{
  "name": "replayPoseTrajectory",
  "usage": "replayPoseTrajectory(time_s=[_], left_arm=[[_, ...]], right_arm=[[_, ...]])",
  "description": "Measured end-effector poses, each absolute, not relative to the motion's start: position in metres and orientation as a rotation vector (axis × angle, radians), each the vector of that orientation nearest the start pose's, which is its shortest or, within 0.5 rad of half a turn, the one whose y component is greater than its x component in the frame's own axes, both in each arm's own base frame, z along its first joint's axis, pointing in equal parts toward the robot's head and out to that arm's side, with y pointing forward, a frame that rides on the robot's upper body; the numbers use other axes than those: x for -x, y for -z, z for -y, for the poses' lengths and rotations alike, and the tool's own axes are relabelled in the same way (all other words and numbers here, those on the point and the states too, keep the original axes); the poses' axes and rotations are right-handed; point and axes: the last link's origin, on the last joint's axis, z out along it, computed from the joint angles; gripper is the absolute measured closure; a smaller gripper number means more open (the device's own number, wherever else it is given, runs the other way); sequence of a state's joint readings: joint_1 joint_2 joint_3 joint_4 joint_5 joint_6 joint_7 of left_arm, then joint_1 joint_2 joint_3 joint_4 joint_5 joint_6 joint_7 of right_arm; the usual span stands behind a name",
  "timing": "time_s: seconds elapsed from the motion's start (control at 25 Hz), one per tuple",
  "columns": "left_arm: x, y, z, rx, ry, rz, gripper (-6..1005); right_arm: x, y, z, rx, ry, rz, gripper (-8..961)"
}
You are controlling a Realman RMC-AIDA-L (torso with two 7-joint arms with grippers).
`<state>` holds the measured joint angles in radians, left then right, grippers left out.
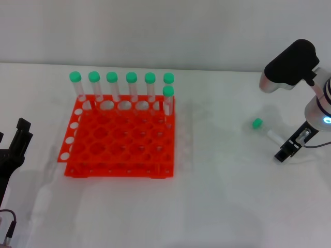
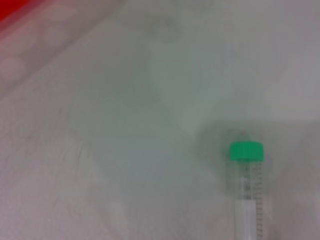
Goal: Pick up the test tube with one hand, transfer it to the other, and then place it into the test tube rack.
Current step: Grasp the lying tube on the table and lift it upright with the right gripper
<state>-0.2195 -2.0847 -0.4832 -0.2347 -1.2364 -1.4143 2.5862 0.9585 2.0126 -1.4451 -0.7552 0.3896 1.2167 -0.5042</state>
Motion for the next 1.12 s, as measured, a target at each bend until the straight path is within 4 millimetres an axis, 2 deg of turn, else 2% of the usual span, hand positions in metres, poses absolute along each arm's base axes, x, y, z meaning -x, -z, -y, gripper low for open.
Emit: replayPoseTrajectory(time_s=[0.12, 0.2, 0.44, 0.88, 1.04, 1.12], left_arm=[[0.3517, 0.0137, -0.2482, 1.326, 1.106, 0.912, 130], [0.3511, 0.0140, -0.2485, 1.330, 1.108, 0.911, 130], [0.3503, 0.0142, -0.2490, 1.332, 1.111, 0.910, 131], [0.3482, 0.0146, -0.2523, 1.339, 1.116, 0.907, 132], [0.3482, 0.0143, -0.2532, 1.341, 1.115, 0.906, 133], [0.3479, 0.0139, -0.2532, 1.340, 1.117, 0.903, 133]], right_arm=[[-0.1898, 0.0228, -0.4320, 2.386, 0.732, -0.823, 244], [-0.1894, 0.0229, -0.4320, 2.386, 0.737, -0.822, 400], [-0.1887, 0.0256, -0.4335, 2.391, 0.755, -0.817, 572], [-0.1888, 0.0291, -0.4340, 2.406, 0.767, -0.801, 704], [-0.1907, 0.0271, -0.4337, 2.402, 0.753, -0.800, 740], [-0.1912, 0.0200, -0.4344, 2.395, 0.699, -0.809, 751]])
